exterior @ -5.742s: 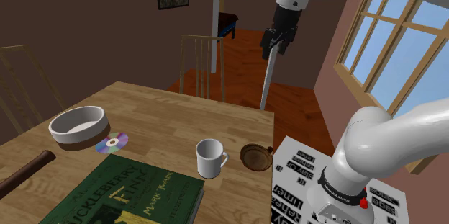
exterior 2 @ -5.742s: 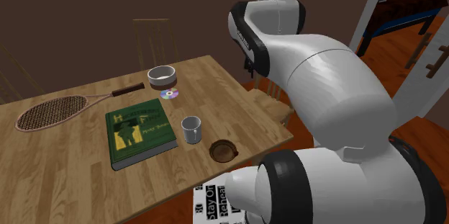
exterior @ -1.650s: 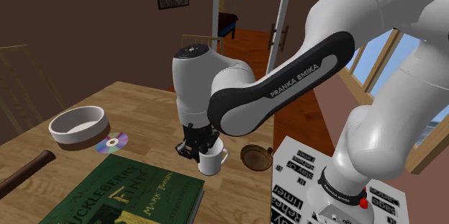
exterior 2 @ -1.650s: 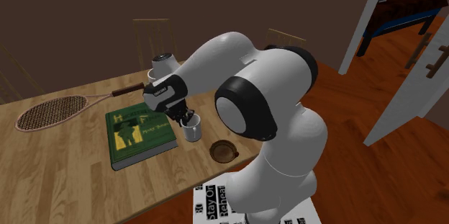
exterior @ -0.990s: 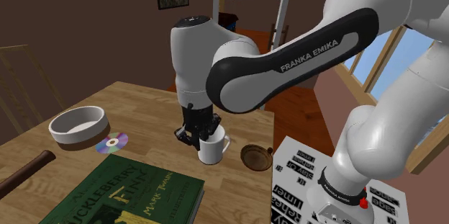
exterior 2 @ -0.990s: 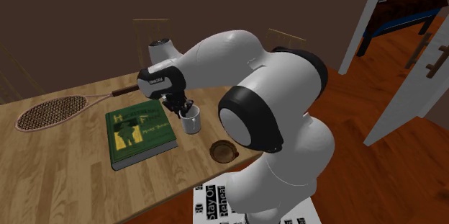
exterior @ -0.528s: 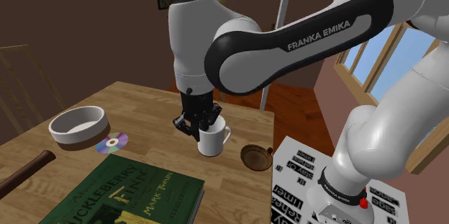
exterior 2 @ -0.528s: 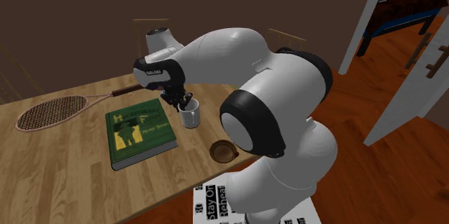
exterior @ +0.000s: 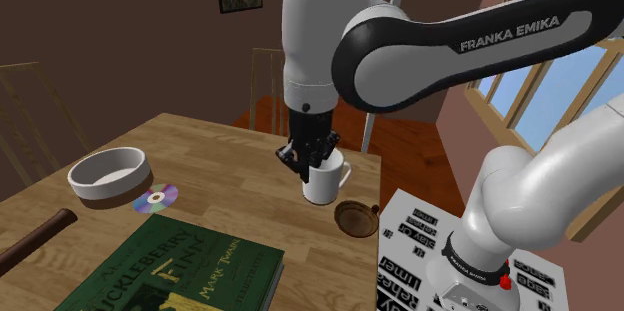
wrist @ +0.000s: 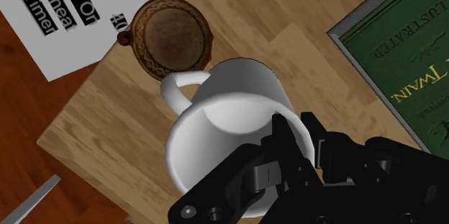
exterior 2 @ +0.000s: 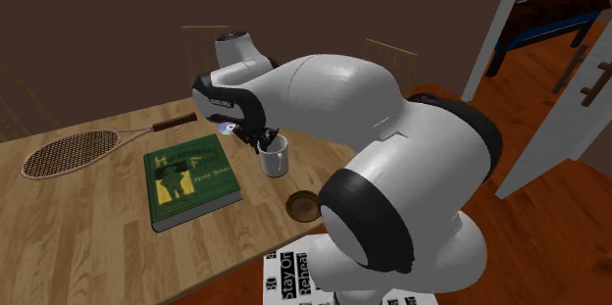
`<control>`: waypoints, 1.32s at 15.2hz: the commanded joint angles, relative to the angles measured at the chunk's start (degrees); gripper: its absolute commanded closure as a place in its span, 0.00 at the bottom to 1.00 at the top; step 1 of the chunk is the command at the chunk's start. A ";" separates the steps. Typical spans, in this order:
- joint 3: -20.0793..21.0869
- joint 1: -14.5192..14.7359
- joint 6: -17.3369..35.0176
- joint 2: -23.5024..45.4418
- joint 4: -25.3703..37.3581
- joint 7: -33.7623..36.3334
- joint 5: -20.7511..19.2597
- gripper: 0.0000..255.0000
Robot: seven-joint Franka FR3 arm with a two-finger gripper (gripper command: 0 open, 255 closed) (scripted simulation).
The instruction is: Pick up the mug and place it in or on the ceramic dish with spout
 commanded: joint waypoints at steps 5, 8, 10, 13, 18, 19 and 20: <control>-5.58 2.13 -5.29 -15.11 -9.85 -5.45 1.55 1.00; -8.51 2.79 -8.95 -22.39 -13.62 -7.82 0.92 1.00; -8.87 2.95 -8.85 -23.60 -14.94 -8.15 0.86 1.00; -8.47 3.14 -6.57 -23.59 -17.22 -8.05 1.23 1.00; -7.74 3.46 -2.61 -23.24 -20.86 -7.85 1.88 1.00; -7.58 3.52 -1.80 -23.12 -21.56 -7.81 2.01 1.00; -7.42 3.59 -0.97 -22.98 -22.25 -7.77 2.15 1.00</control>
